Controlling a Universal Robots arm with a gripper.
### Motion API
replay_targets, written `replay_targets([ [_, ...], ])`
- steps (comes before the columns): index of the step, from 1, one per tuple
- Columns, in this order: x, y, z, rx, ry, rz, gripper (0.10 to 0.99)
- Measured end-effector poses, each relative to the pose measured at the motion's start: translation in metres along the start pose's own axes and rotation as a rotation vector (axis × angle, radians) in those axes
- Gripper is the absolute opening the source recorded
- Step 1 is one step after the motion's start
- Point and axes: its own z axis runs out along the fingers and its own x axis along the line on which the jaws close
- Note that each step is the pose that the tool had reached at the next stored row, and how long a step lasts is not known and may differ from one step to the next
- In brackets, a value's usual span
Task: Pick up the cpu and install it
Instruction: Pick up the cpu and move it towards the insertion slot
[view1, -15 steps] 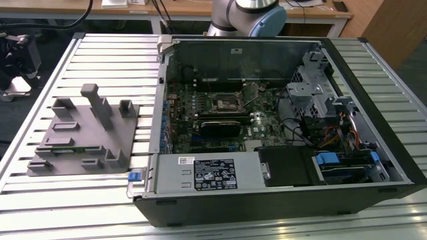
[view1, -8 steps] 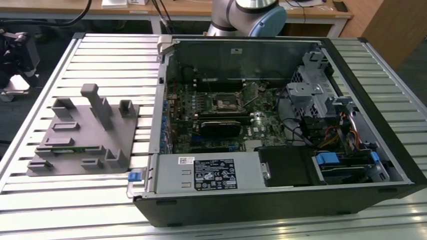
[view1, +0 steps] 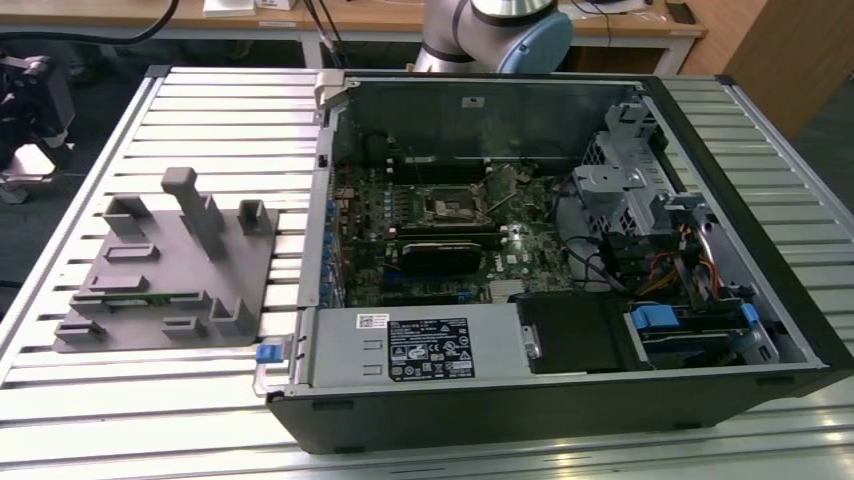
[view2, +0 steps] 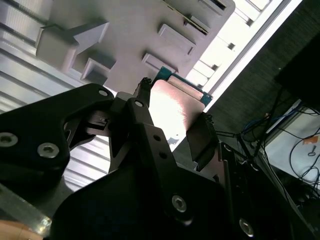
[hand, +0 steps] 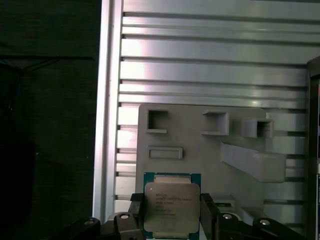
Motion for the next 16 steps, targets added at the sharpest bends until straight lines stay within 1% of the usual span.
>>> replay_targets([
  [9,-0.0001,0.0006,-0.0124,0.0,0.0,0.0,0.541],
  [16,-0.0003,0.0018,-0.0272,0.0,-0.0001,0.0,0.541],
])
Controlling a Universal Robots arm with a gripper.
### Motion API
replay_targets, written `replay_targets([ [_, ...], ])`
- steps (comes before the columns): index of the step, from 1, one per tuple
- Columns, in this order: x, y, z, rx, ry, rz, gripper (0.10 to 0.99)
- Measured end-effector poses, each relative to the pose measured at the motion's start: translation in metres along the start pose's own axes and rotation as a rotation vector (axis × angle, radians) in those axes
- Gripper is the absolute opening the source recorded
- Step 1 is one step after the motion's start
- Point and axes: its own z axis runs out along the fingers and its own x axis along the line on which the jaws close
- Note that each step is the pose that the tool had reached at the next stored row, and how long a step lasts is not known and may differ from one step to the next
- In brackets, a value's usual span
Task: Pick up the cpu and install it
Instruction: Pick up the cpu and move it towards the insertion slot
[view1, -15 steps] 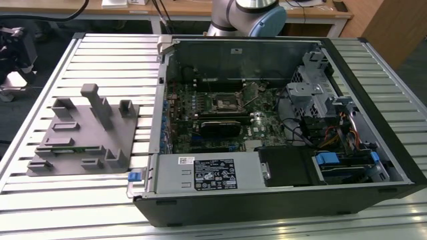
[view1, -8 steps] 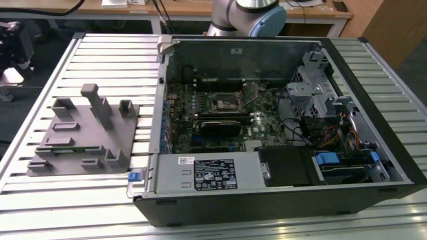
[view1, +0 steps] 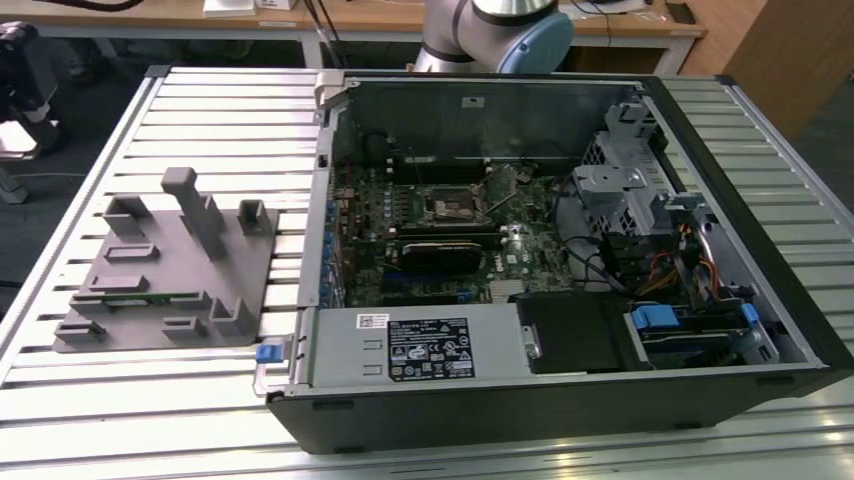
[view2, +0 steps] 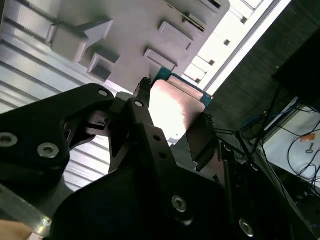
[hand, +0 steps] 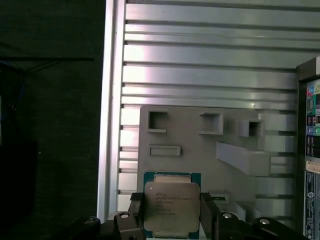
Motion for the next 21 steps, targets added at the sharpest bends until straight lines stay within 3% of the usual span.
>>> replay_targets([
  [16,-0.0004,0.0022,-0.0346,0.0,0.0,0.001,0.541],
  [21,-0.0018,0.0024,-0.0383,0.0,-0.0001,0.002,0.541],
])
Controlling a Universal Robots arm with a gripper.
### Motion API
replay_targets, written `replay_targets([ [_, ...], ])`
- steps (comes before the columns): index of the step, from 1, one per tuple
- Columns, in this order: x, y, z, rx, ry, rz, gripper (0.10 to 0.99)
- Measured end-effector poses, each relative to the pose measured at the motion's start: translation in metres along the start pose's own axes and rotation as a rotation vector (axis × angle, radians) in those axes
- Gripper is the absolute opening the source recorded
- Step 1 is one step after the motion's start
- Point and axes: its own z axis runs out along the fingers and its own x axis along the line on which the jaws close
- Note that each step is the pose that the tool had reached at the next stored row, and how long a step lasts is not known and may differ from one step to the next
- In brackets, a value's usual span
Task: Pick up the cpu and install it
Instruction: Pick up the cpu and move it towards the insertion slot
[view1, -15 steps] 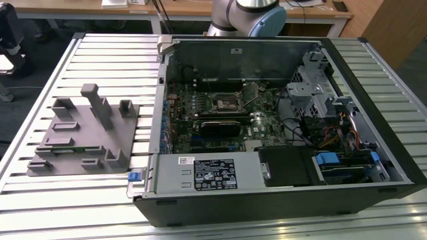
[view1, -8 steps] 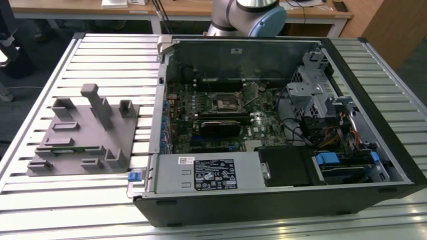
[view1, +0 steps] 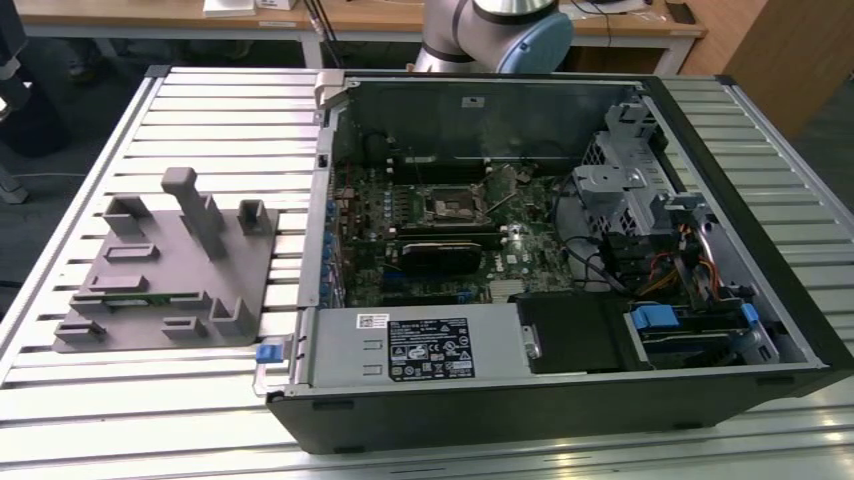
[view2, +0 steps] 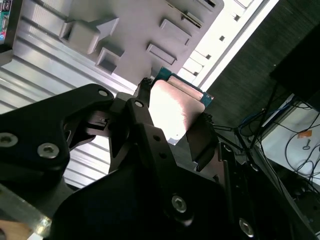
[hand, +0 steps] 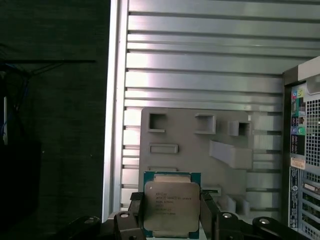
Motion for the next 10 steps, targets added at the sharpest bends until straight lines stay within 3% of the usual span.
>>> replay_targets([
  [10,-0.0158,-0.0003,0.0001,0.0,0.0,0.0,0.541],
])
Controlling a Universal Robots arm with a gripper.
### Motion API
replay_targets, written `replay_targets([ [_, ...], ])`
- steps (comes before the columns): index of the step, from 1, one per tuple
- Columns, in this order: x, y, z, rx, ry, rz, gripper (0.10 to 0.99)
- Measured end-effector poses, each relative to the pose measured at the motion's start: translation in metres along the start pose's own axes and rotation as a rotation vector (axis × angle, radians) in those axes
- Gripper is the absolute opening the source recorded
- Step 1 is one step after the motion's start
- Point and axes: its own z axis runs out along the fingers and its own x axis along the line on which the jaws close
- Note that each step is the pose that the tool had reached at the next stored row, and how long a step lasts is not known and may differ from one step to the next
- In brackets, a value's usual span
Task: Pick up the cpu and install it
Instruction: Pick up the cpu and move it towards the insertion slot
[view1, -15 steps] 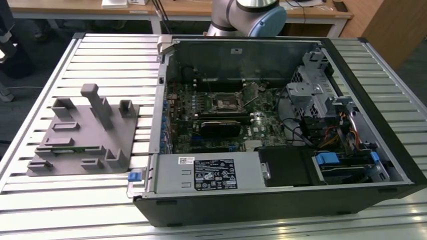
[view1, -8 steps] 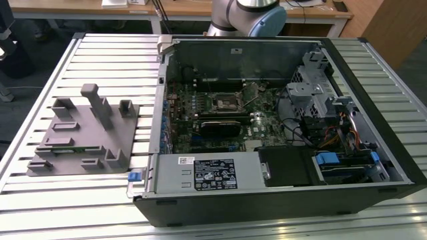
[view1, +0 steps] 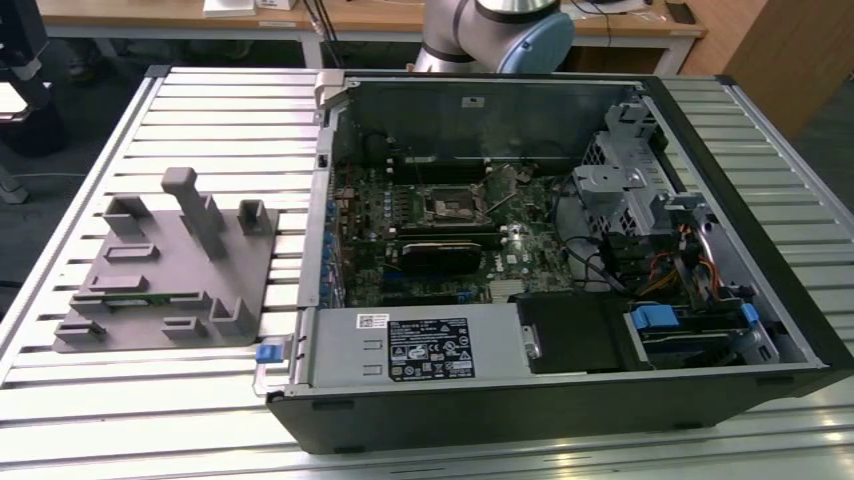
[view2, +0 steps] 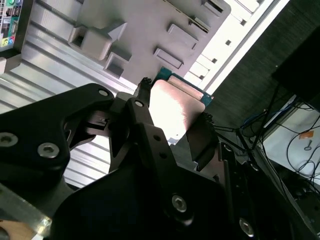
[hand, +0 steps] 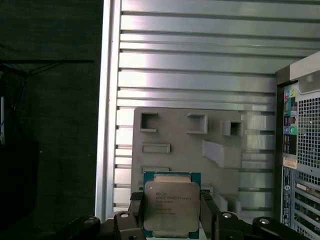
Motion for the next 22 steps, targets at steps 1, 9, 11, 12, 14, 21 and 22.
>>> replay_targets([
  [1,-0.0018,0.0,0.0,0.0,0.0,0.0,0.541],
  [9,-0.0123,-0.0002,0.0001,0.0,0.0001,0.0,0.541],
  [11,-0.0147,-0.0003,0.0002,0.0,0.0,0.0,0.541],
  [12,-0.016,-0.0003,0.0001,0.0,0.0001,0.0,0.541],
  [14,-0.0186,-0.0003,0.0002,0.0,0.0,0.0,0.541],
  [21,-0.0268,-0.0005,0.0002,0.0,0.0001,0.0,0.541],
  [22,-0.0276,-0.0005,0.0003,0.0,0.0,0.0,0.541],
])
